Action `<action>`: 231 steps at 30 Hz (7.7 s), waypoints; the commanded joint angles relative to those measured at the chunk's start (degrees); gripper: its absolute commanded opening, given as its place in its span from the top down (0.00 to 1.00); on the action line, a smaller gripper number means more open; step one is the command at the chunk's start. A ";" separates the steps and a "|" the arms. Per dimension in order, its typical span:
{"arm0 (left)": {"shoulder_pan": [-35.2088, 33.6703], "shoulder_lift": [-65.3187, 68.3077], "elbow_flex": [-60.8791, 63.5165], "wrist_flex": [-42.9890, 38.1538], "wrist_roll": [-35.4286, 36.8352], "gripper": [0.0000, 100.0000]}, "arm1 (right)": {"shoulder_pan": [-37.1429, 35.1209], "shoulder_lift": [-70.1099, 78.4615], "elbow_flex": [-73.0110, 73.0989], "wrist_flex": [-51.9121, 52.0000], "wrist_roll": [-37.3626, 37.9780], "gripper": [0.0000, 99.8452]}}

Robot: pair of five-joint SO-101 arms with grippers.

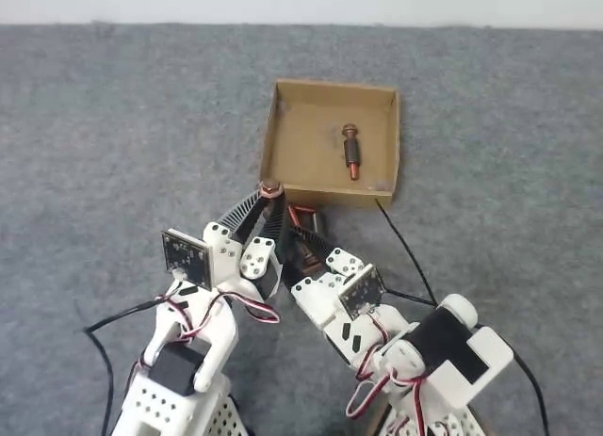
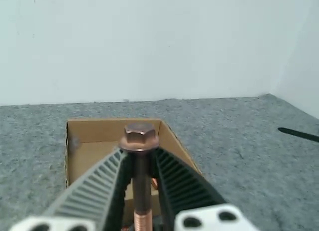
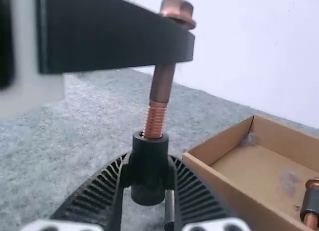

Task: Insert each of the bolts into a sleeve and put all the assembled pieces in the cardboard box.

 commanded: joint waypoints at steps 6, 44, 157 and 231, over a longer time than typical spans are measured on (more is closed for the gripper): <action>-0.18 -1.41 -0.75 3.08 0.62 0.99 | 0.92 -1.36 0.62 -1.80 1.23 0.99; -0.35 -1.41 -0.75 10.64 0.62 0.83 | 2.95 -0.92 0.18 -1.71 1.14 0.99; -33.41 -1.32 -0.66 34.29 -4.84 0.99 | 22.02 -0.75 -83.16 112.75 1.32 0.99; -33.41 -1.32 -0.66 34.29 -4.84 0.99 | 17.54 27.82 -147.43 191.34 -1.58 0.99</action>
